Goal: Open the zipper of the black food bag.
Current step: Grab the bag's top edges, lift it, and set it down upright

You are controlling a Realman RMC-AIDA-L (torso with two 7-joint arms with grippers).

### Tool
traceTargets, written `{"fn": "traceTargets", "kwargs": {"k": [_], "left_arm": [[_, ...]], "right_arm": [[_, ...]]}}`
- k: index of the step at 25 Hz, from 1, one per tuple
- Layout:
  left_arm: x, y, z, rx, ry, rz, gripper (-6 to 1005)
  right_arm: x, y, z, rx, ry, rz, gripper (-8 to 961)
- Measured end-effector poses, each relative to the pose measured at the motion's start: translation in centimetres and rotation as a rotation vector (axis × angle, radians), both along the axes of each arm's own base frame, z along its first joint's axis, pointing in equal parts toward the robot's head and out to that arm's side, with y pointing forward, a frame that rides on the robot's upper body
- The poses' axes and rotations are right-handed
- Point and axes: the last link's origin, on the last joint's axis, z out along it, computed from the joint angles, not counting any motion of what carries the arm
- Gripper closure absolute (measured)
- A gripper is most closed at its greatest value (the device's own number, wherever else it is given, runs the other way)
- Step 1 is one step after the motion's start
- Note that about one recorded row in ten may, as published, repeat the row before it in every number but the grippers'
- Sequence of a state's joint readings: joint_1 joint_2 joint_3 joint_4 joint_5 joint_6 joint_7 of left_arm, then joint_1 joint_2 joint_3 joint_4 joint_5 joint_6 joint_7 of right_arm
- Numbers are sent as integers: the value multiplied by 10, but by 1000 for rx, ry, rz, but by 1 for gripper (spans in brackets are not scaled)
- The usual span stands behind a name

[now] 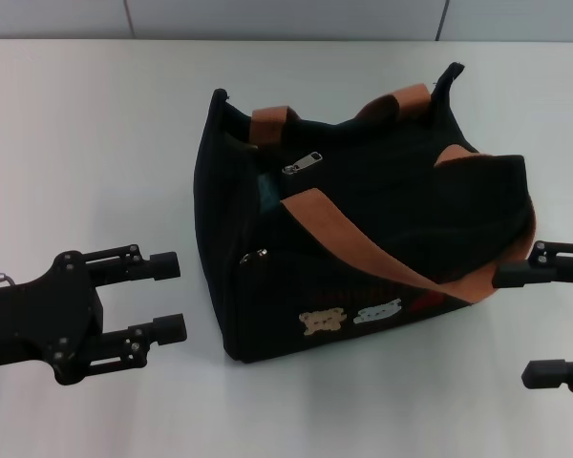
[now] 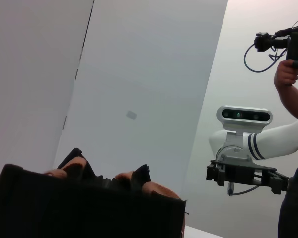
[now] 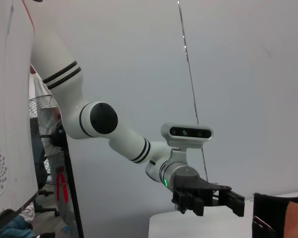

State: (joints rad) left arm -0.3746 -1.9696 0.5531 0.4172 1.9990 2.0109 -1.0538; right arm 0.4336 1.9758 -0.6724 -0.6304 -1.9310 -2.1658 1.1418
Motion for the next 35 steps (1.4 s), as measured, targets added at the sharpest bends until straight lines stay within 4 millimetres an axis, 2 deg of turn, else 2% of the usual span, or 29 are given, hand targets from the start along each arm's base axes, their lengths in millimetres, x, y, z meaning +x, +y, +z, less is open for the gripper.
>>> {"fn": "traceTargets", "kwargs": {"k": [15,21,23,26,27,29,31,35], "left_arm": [[1,1,-6,31,0,-1,370],[1,9,-27,77,40,38,383],[5,15,-39,87,65,49,387],[6,18,-45,84,84,47,393],[8,23,-55,70,112,50,396],[9,27,-62,65,125,60,400],[10,28,-64,64,127,63,404],[9,30,-83,90,152,76,413]], "right_arm": [[2,-1,1,32,25,-27,154],[4,0,0,53,40,-58,154],[6,1,1,65,47,-72,154],[8,0,4,77,50,-83,154],[9,-1,5,81,53,-87,154],[11,-2,8,95,62,-97,153],[12,-2,9,99,64,-102,153],[14,-4,8,104,65,-118,153]]}}
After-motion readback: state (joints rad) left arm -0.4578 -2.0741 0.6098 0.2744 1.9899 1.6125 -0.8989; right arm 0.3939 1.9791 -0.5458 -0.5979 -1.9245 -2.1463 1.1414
